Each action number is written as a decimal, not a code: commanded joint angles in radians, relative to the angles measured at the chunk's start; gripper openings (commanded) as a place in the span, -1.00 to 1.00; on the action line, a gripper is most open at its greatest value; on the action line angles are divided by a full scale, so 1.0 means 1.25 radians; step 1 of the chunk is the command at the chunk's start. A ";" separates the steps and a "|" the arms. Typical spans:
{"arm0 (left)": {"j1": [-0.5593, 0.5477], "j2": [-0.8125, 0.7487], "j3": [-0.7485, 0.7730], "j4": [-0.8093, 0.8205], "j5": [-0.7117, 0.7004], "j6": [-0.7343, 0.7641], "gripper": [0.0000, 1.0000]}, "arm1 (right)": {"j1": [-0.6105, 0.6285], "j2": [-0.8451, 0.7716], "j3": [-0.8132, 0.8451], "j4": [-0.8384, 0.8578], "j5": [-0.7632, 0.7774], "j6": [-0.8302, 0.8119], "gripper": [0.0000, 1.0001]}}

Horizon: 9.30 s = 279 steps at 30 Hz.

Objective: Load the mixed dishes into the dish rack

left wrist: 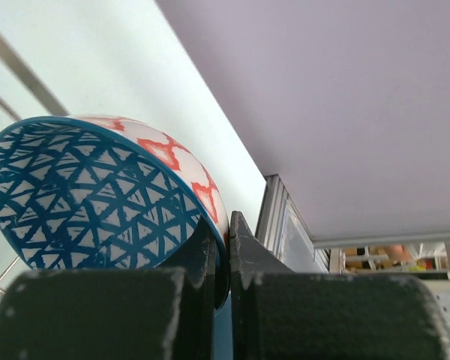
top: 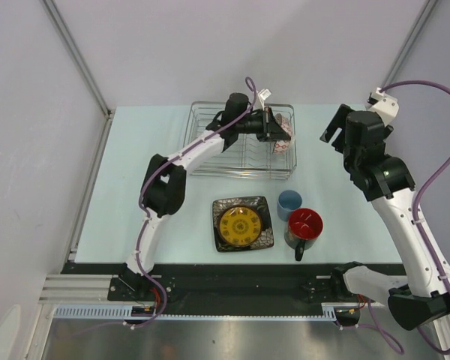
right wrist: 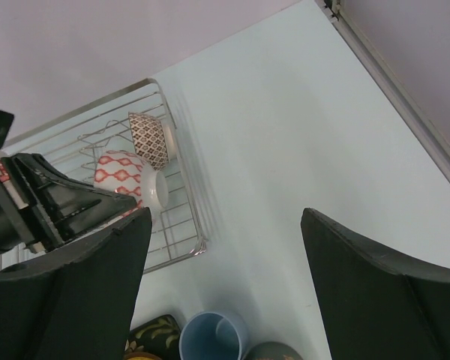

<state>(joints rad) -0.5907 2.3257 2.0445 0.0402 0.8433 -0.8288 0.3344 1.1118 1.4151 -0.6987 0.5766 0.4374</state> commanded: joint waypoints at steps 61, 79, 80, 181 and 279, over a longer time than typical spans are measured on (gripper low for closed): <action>0.104 -0.361 -0.056 -0.440 0.038 0.439 -0.09 | 0.199 0.028 -0.067 -0.106 -0.184 0.033 0.88; 0.128 -0.496 -0.435 -0.512 -0.206 0.744 -0.20 | 0.135 0.231 -0.105 0.056 -0.177 0.081 0.73; 0.128 -0.483 -0.424 -0.511 -0.208 0.740 -0.21 | 0.130 0.267 -0.058 0.047 -0.164 0.084 0.71; 0.237 -0.545 -0.521 -0.583 -0.229 0.891 -0.37 | 0.331 0.505 0.259 -0.207 0.057 0.001 0.58; -0.101 -0.735 -0.903 -0.517 -0.434 1.213 -0.65 | 0.352 0.399 -0.473 0.361 -0.599 0.013 0.28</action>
<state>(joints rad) -0.7128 1.3746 0.8631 -0.6006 0.2581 0.7136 0.7757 1.5784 0.8455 -0.2276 -0.1825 0.4446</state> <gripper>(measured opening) 0.176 0.643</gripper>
